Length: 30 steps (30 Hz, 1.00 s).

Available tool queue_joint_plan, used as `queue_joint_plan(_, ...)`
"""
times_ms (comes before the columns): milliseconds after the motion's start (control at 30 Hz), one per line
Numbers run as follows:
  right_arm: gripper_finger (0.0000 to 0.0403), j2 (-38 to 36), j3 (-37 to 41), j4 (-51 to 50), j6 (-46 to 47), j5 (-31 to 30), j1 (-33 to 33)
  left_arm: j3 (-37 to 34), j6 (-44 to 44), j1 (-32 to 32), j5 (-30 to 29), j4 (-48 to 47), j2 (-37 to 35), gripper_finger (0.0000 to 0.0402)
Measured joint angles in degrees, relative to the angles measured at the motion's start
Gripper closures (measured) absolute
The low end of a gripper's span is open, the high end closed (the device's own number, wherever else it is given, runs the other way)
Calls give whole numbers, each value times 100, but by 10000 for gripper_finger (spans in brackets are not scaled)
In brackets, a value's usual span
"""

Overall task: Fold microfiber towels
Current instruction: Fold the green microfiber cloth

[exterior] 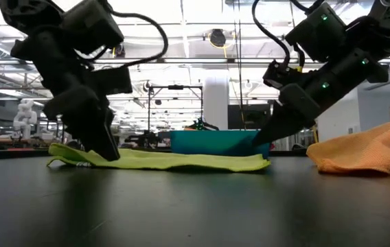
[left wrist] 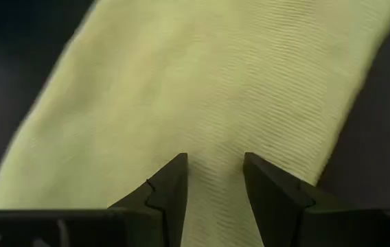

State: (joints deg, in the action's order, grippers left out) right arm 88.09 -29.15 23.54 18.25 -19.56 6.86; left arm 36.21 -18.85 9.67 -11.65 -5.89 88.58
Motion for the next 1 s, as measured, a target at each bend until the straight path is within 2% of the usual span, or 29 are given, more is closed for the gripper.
queue_joint_plan(167, 277, 107, 0, 42, 45, 6, 1, 2, 29, -332, -476, -217, 0, 256)
queue_joint_plan(333, 277, 401, 0, 450, 56, 11, 1, 2, 248, -675, -1734, -39, 0, 256)
queue_joint_plan(400, 277, 530, 0, 627, 43, 20, 1, 2, 258, -810, -2055, 58, 0, 256)
queue_joint_plan(467, 277, 624, 0, 677, 29, 32, 1, 1, 305, -887, -1921, 164, -52, 257)
queue_joint_plan(600, 277, 727, 0, 664, 19, 37, 1, 11, 709, -754, -867, 940, -219, 257)
queue_joint_plan(700, 277, 723, 0, 679, 69, 191, -1, 2, 1075, -465, -359, 1654, -208, 257)
queue_joint_plan(900, 277, 721, 0, 708, 424, 549, 47, 2, 1396, 114, -158, 2248, -140, 256)
queue_joint_plan(1000, 277, 721, 0, 814, 601, 1047, 135, 2, 1383, 329, -148, 2241, -140, 256)
